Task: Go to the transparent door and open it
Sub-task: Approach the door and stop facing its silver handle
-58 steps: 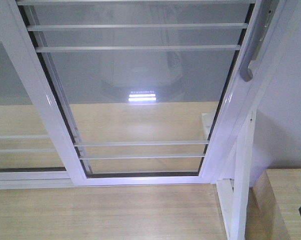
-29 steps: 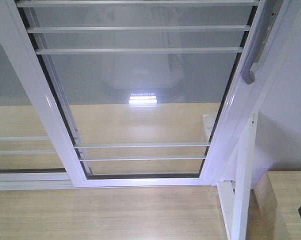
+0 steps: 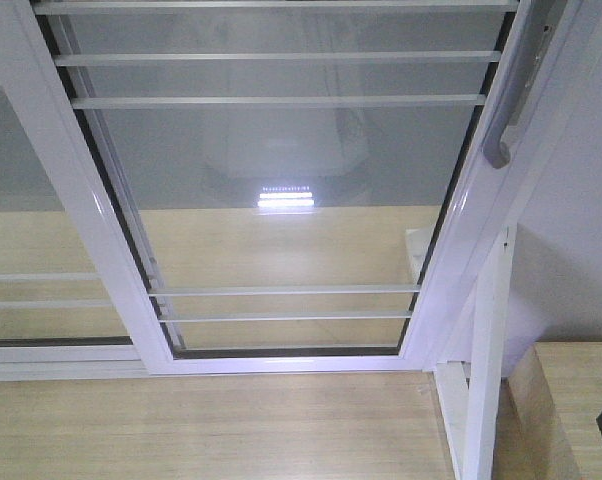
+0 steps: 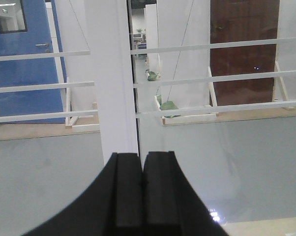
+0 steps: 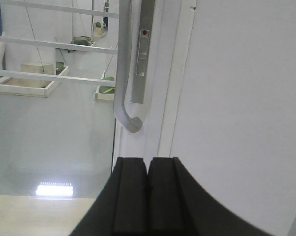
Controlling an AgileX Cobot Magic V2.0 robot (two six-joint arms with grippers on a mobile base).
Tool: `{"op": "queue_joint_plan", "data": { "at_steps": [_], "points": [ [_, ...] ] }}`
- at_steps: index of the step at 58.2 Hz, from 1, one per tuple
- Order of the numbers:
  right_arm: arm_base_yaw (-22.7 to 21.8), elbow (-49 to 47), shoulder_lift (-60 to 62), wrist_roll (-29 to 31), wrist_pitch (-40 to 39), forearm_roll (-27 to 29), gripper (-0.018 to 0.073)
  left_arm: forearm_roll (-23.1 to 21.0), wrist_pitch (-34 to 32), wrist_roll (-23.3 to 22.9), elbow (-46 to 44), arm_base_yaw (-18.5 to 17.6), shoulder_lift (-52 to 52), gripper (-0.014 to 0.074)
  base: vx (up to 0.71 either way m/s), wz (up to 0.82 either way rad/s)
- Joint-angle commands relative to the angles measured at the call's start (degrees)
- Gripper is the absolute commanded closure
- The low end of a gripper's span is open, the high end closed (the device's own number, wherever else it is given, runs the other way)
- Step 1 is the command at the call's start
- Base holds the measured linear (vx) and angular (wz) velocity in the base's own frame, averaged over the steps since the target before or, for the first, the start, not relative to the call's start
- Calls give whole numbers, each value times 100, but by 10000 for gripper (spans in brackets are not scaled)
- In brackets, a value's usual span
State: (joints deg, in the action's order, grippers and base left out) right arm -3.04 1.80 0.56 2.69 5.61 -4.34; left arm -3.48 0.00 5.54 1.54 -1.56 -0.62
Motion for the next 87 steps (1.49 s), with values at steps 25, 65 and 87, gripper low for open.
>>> {"op": "queue_joint_plan", "data": {
  "at_steps": [25,65,87],
  "points": [
    [-23,69,-89,14,-1000,-45,566,-61,-662,-96,142,-17,-17,602,0,0],
    [-23,-3288,-2295,-330,-1177,-51,562,-35,-879,-445,-3125,-17,2074,602,0,0],
    [-23,-3282,-4379,-506,-1551,-29,494,-60,-809,-459,-3257,-17,3615,598,0,0]
  ]
}}
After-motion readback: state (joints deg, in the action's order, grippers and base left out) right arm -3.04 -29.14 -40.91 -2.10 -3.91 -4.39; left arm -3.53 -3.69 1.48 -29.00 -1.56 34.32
